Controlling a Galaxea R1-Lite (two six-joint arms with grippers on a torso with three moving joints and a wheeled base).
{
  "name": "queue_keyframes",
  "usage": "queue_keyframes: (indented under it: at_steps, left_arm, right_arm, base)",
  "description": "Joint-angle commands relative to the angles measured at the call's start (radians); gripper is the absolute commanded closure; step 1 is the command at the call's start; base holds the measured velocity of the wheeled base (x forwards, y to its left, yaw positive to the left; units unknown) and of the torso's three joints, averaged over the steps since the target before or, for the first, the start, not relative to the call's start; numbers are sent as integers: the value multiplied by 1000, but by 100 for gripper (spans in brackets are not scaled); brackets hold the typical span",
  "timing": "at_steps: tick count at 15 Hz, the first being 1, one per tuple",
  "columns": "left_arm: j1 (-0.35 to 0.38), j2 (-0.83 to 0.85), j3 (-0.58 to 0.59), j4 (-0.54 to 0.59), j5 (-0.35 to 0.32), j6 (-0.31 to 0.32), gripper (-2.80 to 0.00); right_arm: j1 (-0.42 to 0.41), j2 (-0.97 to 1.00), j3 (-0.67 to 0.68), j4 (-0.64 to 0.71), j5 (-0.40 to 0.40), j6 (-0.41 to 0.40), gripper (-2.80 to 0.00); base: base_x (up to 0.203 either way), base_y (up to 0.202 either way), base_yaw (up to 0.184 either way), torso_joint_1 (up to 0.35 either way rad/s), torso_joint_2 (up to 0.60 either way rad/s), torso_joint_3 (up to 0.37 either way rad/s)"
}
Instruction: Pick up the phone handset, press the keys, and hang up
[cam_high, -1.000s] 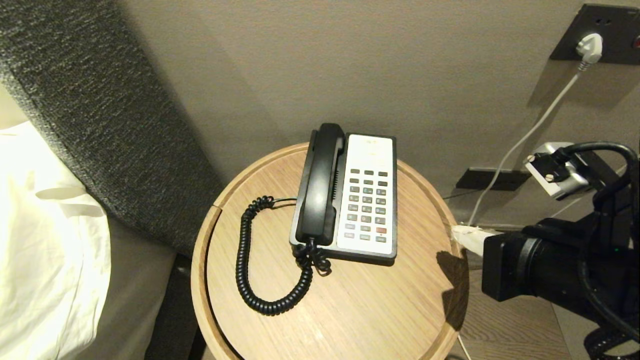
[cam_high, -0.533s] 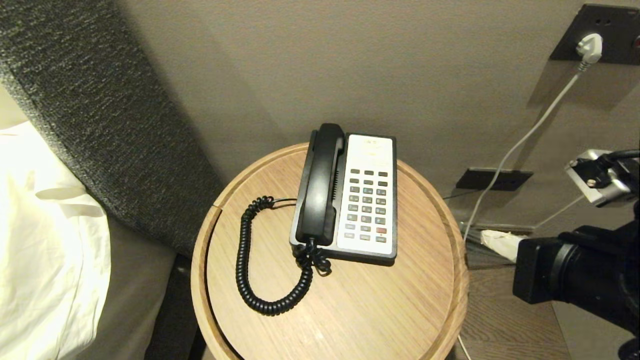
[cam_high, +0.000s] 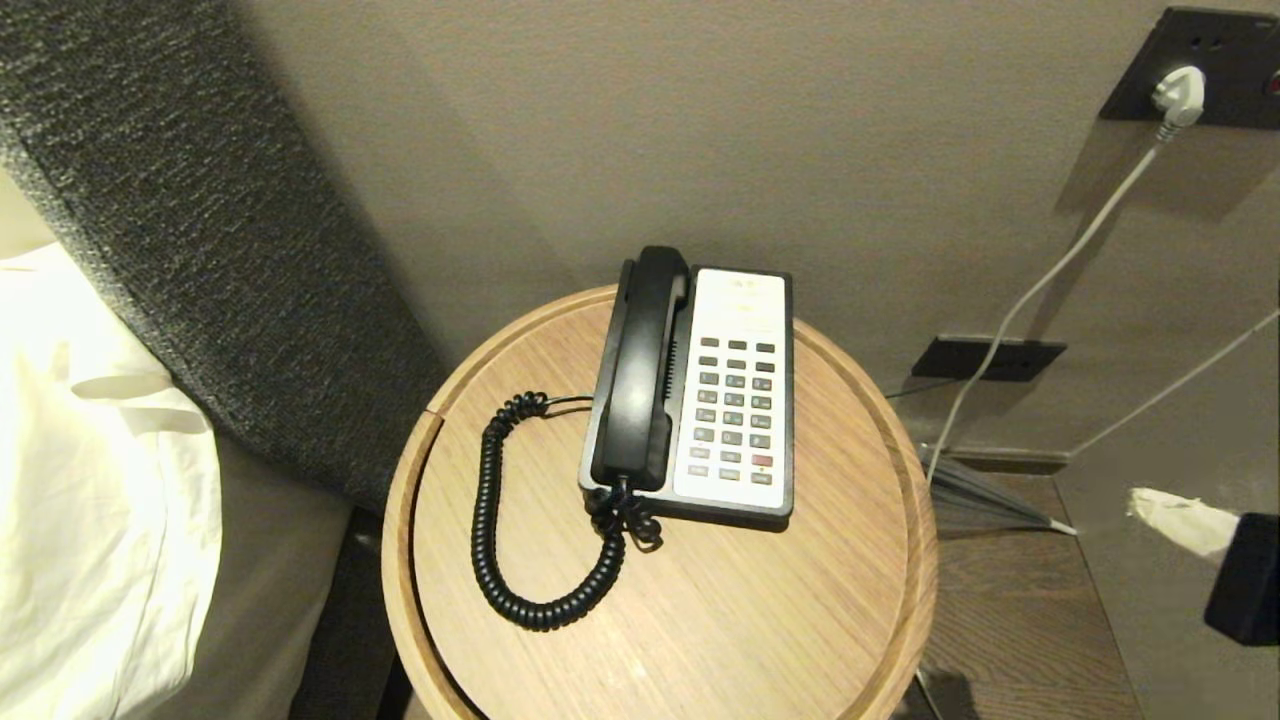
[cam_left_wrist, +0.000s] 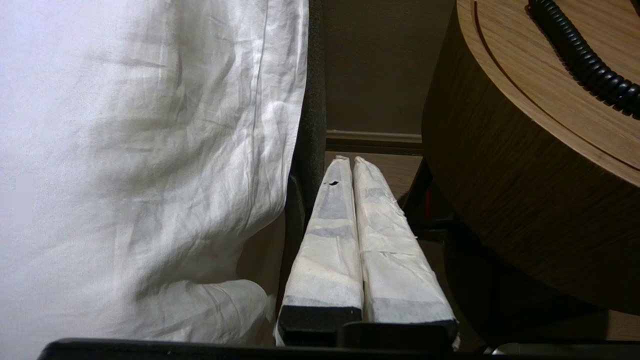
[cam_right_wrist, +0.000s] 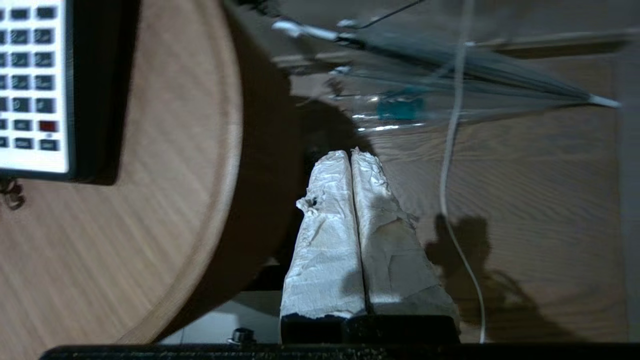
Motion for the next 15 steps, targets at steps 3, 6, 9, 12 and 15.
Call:
queue_keyframes:
  at_steps: [3, 6, 9, 12, 15]
  left_arm:
    - [0, 1, 40, -1, 0, 1, 0]
    - [0, 1, 40, -1, 0, 1, 0]
    - [0, 1, 40, -1, 0, 0, 0]
    - [0, 1, 40, -1, 0, 1, 0]
    - [0, 1, 40, -1, 0, 1, 0]
  right_arm:
    - [-95, -216, 63, 133, -78, 96, 0]
    - [-271, -288, 98, 156, -79, 151, 0]
    - [-466, -382, 142, 182, -9, 150, 0]
    - [-648, -546, 194, 203, 150, 16, 0]
    - [-747, -736, 274, 197, 311, -186, 0]
  base:
    - [0, 0, 0, 0, 0, 0]
    - [0, 0, 0, 0, 0, 0]
    - [0, 0, 0, 0, 0, 0]
    - [0, 0, 0, 0, 0, 0]
    - [0, 0, 0, 0, 0, 0]
